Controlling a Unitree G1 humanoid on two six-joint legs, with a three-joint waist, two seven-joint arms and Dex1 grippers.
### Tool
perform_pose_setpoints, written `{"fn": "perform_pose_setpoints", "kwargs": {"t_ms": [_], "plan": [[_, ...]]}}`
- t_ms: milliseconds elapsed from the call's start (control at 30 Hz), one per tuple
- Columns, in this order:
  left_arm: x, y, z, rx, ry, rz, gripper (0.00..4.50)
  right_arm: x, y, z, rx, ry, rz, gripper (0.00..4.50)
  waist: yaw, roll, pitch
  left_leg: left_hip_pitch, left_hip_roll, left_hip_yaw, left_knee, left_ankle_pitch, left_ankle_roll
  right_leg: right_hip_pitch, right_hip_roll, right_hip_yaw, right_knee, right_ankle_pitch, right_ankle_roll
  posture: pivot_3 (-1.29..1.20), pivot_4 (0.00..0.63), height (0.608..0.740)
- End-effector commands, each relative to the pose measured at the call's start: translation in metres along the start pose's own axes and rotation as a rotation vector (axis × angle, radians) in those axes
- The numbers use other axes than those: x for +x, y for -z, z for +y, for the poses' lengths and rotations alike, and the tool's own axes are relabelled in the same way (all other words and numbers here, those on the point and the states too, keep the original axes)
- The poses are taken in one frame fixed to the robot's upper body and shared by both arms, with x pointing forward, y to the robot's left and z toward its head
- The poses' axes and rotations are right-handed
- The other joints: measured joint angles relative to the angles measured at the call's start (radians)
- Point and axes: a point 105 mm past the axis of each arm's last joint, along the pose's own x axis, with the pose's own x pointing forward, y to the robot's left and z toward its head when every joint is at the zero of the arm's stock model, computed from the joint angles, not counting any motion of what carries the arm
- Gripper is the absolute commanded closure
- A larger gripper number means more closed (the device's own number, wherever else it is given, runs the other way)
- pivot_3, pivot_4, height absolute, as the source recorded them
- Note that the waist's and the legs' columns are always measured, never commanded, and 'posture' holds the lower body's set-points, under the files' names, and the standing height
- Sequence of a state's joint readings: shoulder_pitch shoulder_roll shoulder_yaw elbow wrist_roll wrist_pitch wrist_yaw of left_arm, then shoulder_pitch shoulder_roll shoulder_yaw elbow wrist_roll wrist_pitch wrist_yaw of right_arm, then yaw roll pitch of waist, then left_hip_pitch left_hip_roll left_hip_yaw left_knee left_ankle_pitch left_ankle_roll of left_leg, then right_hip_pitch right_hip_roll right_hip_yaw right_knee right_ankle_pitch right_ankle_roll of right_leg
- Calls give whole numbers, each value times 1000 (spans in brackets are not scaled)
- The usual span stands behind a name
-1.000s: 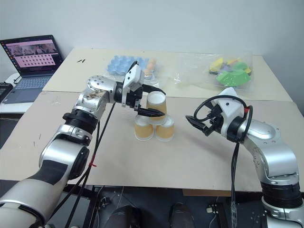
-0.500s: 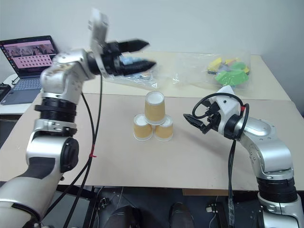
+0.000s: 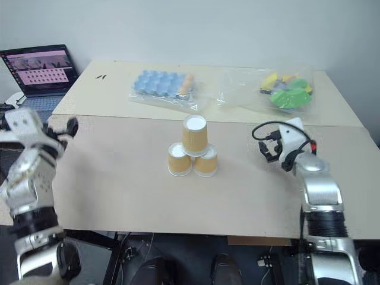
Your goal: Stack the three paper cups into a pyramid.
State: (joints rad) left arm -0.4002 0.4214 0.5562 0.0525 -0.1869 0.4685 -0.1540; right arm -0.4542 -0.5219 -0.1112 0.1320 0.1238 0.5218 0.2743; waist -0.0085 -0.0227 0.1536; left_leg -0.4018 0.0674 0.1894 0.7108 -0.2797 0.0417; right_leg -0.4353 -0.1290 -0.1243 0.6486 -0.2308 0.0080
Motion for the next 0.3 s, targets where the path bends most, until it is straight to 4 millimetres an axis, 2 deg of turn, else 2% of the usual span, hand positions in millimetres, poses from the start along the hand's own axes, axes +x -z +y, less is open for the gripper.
{"fn": "perform_pose_setpoints", "kwargs": {"t_ms": [33,167,300], "plan": [[-13,-6,1,29,-18,-94,42,-3,-9,-13,42,111,-138,0,4,0,0,-1,0,1,0,0,0,0,0,0,0,0,0,0,150,735],[-18,16,4,19,-31,-67,42,-5,9,-28,72,210,-137,0,5,0,0,0,-1,2,1,0,0,1,0,1,0,0,0,0,150,735],[-19,29,8,-11,-57,-61,42,-7,19,-35,86,244,-128,0,-1,0,0,3,0,2,1,0,0,3,0,1,0,1,0,0,150,735]]}}
